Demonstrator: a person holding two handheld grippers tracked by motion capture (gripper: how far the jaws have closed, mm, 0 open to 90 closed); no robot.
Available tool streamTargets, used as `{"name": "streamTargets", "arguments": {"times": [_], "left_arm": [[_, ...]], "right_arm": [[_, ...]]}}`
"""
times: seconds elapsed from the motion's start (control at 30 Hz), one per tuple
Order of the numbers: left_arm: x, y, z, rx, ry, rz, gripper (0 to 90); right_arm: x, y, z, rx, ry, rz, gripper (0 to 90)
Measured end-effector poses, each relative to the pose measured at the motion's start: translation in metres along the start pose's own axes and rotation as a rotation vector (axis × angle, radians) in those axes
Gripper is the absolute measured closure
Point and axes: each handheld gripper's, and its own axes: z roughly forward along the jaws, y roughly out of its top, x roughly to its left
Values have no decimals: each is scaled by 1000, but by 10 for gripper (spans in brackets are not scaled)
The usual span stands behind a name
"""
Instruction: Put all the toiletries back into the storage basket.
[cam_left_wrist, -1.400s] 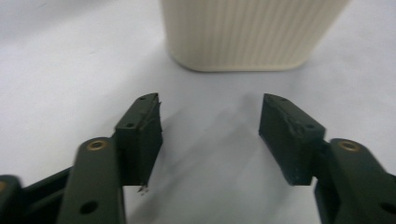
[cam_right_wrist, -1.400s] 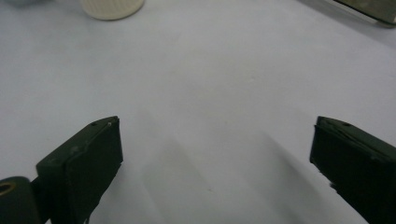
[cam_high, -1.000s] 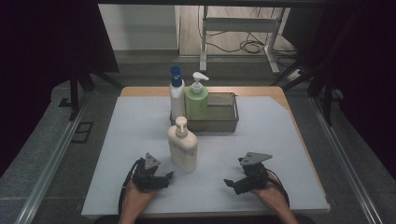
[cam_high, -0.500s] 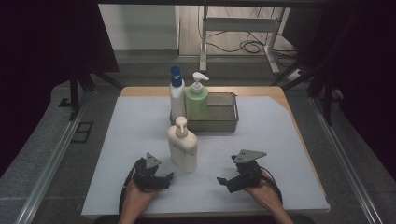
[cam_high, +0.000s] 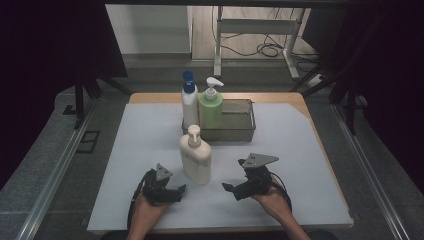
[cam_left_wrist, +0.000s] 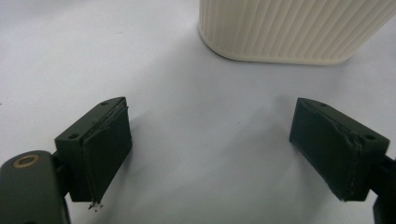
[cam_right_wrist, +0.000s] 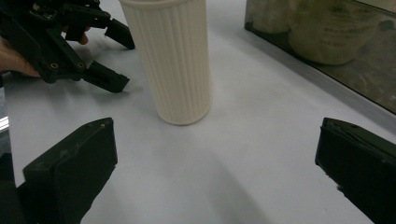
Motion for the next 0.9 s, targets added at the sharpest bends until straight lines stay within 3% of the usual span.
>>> {"name": "streamTargets", "arguments": {"times": [0.23, 0.9], "left_arm": [[0, 0, 0, 1, -1, 1, 122], [0, 0, 0, 2, -6, 6, 118]], "right_arm": [[7, 13, 10, 39, 25, -16, 0], [24, 60, 37, 47, -11, -79, 5]]}}
